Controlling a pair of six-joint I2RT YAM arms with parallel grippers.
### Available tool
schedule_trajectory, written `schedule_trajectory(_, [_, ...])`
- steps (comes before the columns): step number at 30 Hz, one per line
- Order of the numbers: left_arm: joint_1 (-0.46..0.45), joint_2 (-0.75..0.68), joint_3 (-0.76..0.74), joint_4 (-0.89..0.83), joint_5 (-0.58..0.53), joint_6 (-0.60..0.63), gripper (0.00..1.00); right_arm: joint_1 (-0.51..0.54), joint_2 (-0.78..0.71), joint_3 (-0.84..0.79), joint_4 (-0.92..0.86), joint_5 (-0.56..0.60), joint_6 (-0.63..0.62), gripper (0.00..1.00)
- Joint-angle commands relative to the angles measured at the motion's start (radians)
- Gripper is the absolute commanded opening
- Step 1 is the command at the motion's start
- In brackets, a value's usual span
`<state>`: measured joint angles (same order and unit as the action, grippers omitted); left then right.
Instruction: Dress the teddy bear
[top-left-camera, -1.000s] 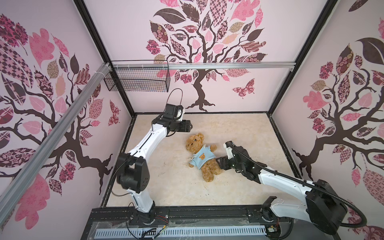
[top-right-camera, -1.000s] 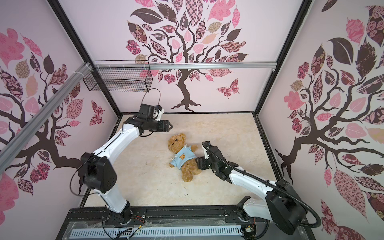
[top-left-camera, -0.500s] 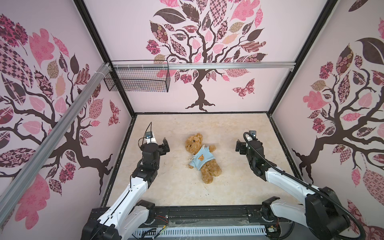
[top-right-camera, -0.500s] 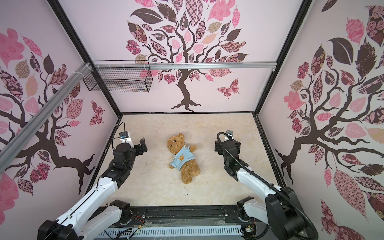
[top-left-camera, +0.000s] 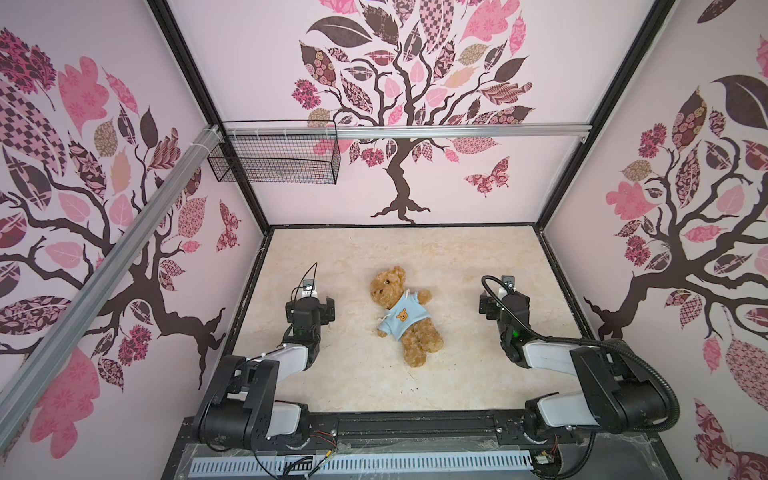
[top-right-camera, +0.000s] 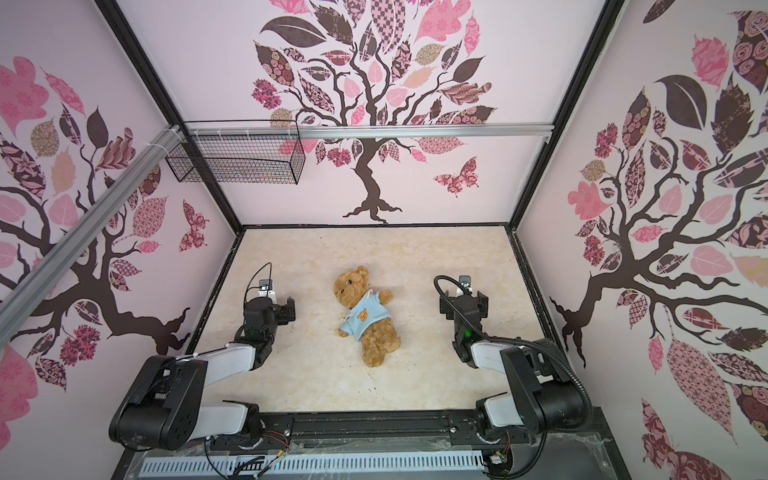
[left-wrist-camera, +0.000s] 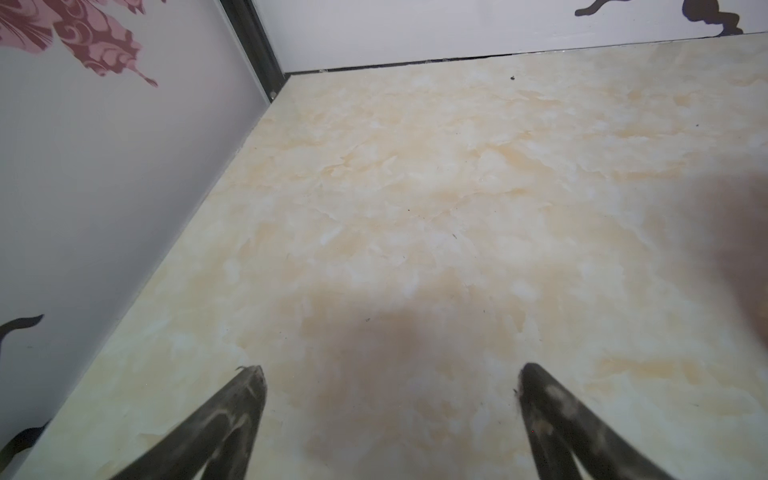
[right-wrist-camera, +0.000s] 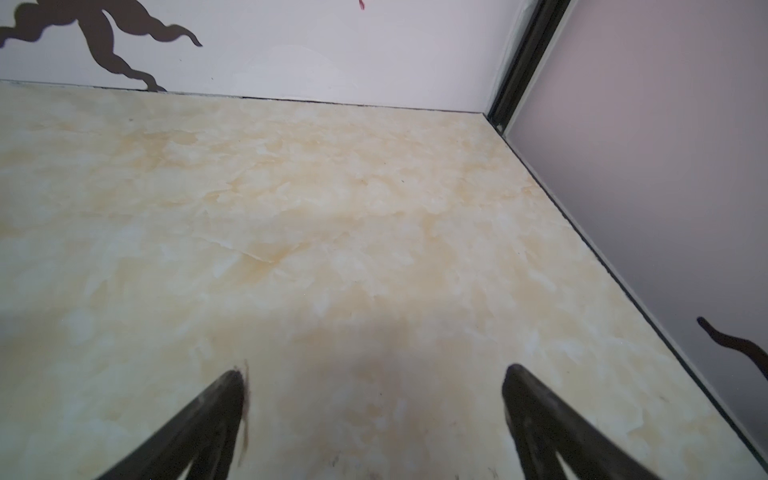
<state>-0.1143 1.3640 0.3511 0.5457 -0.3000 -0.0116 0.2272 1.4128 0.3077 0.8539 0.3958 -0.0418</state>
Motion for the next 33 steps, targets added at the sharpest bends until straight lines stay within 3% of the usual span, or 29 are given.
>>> schedule_trajectory(1, [0.065, 0.011, 0.065, 0.061, 0.102, -0.045, 0.97, -0.02, 0.044, -0.014, 0.212, -0.062, -0.039, 1.0])
schedule_trajectory(5, [0.091, 0.026, -0.016, 0.254, 0.119, -0.01, 0.97, -0.077, 0.085, -0.053, 0.324, -0.126, 0.008, 1.0])
schedule_trajectory(10, [0.11, 0.217, -0.029, 0.494, 0.196, 0.004, 0.97, -0.117, 0.157, -0.069, 0.413, -0.193, 0.037, 1.0])
schedule_trajectory(13, [0.12, 0.18, 0.024, 0.318, 0.205, -0.007, 0.97, -0.138, 0.146, -0.039, 0.333, -0.227, 0.049, 1.0])
schedule_trajectory(33, [0.12, 0.19, 0.032, 0.316, 0.208, -0.009, 0.97, -0.149, 0.146, -0.033, 0.325, -0.244, 0.055, 1.0])
